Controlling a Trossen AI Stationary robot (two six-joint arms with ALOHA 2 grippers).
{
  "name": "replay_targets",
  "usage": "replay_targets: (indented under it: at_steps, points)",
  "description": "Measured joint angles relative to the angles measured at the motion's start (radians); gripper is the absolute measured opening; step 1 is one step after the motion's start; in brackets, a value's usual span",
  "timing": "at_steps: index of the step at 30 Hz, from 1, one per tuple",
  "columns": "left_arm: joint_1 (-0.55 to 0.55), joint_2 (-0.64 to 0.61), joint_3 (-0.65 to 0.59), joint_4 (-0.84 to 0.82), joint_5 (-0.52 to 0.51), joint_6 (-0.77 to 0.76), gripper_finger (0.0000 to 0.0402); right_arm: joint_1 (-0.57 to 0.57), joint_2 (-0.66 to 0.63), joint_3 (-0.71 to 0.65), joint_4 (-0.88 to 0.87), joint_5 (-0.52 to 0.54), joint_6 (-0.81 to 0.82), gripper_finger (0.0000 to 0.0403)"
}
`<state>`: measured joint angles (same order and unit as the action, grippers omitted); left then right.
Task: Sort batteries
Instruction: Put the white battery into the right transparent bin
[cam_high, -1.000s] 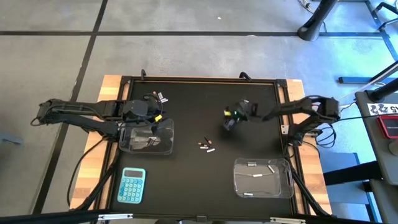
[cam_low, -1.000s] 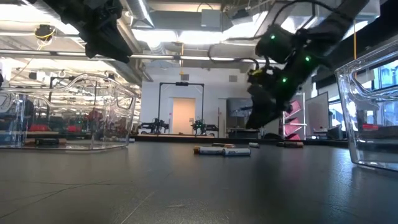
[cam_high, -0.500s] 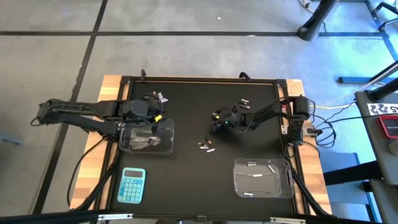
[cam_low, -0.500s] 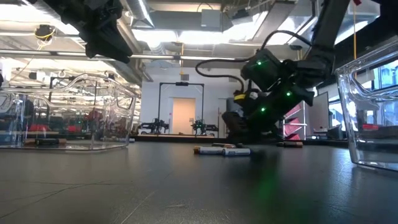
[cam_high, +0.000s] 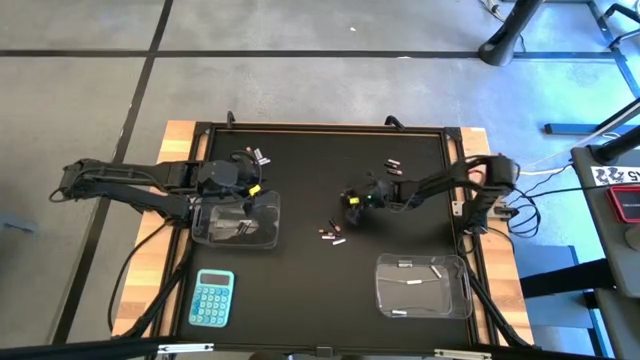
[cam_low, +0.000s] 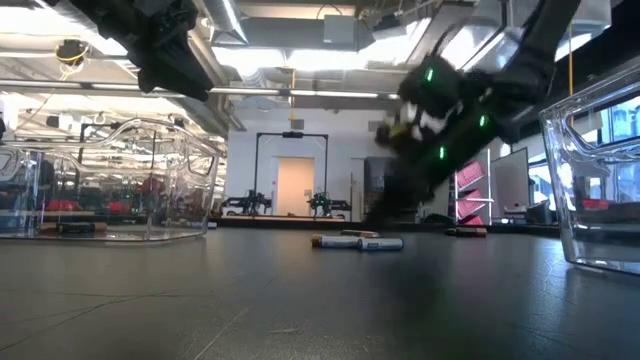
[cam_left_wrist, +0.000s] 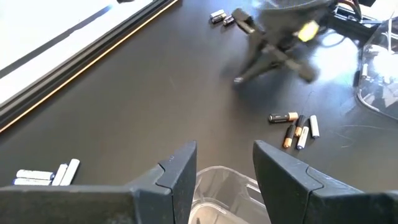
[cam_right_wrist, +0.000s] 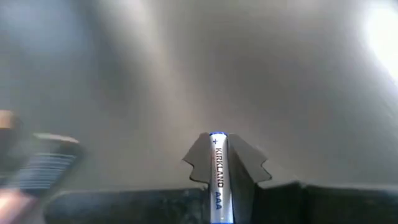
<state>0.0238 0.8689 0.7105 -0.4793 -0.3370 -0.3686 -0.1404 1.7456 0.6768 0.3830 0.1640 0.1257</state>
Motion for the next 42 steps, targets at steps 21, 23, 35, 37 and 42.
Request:
replay_targets:
  at_steps: [21,23,35,37,42]
  points:
    - [-0.032,0.174,0.000,0.150,0.004,0.084,0.0148,0.018,0.029,0.007,0.083,-0.088,-0.108,0.0138]
    - [-0.032,0.174,0.000,0.150,0.004,0.084,0.0148,0.006,0.015,0.009,0.051,-0.086,-0.108,0.0172]
    - [-0.032,0.173,0.000,0.150,0.004,0.078,0.0148,-0.005,0.003,-0.064,-0.039,-0.186,-0.056,0.0140]
    - [-0.032,0.173,0.000,0.150,0.004,0.078,0.0148,-0.005,0.002,-0.086,-0.028,-0.187,-0.055,0.0098]
    - [-0.032,0.174,0.000,0.151,0.004,0.082,0.0148,-0.004,0.004,-0.118,0.031,-0.194,-0.049,0.0017]
